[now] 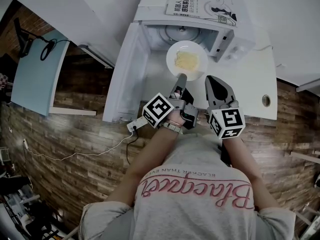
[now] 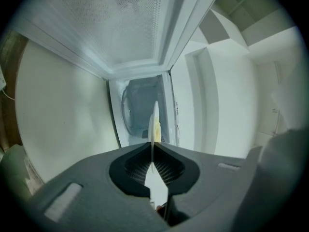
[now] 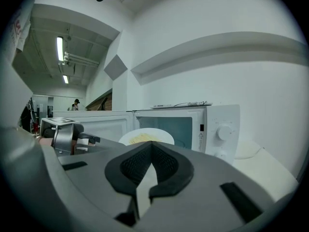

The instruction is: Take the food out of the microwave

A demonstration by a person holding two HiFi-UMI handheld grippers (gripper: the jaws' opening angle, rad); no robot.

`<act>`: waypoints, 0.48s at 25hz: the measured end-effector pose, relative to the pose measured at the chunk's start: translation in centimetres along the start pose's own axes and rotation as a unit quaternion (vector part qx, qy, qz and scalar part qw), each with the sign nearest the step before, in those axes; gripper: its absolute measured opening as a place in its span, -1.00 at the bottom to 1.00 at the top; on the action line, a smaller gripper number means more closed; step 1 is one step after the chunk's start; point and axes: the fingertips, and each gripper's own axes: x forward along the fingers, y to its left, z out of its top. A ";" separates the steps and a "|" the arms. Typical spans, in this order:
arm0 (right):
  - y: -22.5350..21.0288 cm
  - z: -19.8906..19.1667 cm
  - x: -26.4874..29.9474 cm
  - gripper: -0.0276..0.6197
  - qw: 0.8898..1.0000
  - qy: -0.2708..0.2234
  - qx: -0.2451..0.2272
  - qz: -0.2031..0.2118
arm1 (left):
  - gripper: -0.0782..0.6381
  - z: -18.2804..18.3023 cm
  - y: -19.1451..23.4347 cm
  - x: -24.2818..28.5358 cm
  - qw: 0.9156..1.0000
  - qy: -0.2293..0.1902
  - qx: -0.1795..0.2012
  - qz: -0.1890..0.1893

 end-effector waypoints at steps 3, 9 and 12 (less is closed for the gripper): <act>0.6 -0.1 -0.7 -0.89 1.000 -0.003 -0.003 0.001 | -0.73 -0.2 -0.3 -0.9 1.000 -0.005 -0.002 -0.010; 2.3 0.0 -1.6 -0.89 1.000 -0.007 -0.017 0.013 | -0.73 -0.2 -1.2 -2.3 0.999 -0.011 -0.002 -0.031; 2.9 0.0 -1.9 -0.89 1.000 -0.009 -0.024 0.016 | -0.73 -0.1 -1.6 -2.9 0.999 -0.015 -0.003 -0.042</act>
